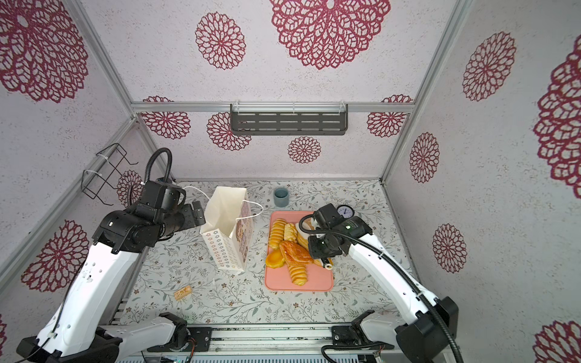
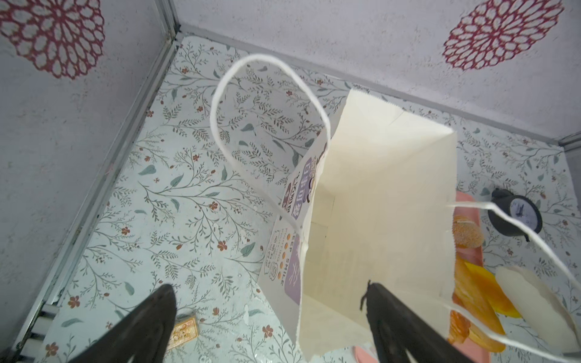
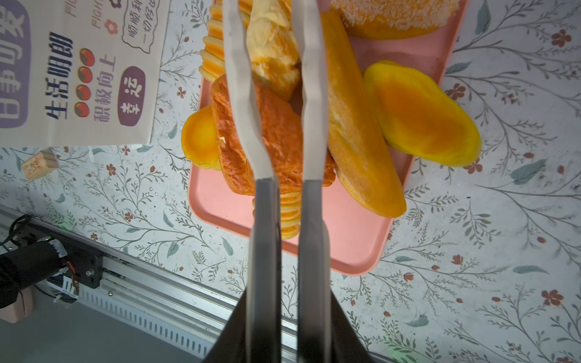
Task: Place the fake bread into the paper bag
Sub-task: 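Lower the tongs onto the brown pastry and pinch it with the right gripper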
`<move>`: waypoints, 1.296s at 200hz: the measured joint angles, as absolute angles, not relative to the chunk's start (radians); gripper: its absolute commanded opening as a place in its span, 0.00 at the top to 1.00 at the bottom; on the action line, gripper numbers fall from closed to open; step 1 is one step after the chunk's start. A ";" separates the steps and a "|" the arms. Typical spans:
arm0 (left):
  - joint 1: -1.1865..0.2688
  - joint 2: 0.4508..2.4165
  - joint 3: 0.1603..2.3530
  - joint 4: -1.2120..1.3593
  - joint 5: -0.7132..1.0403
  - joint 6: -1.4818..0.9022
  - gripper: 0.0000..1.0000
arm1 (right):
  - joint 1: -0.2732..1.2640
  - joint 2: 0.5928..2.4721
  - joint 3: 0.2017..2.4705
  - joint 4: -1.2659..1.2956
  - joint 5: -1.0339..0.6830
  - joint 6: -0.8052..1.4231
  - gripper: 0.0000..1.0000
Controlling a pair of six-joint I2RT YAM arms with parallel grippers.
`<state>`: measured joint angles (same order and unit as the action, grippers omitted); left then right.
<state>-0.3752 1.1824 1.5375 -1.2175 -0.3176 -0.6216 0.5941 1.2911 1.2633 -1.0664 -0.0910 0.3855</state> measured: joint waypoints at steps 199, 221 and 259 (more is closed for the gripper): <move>-0.352 1.084 1.460 -1.283 -0.214 -0.612 0.03 | 0.812 1.474 1.470 -1.313 0.069 0.390 0.45; -0.352 1.073 1.422 -1.263 -0.186 -0.632 0.03 | 0.822 1.489 1.470 -1.317 0.085 0.385 0.42; -0.352 1.065 1.401 -1.222 -0.162 -0.649 0.03 | 0.847 1.506 1.470 -1.319 0.105 0.384 0.40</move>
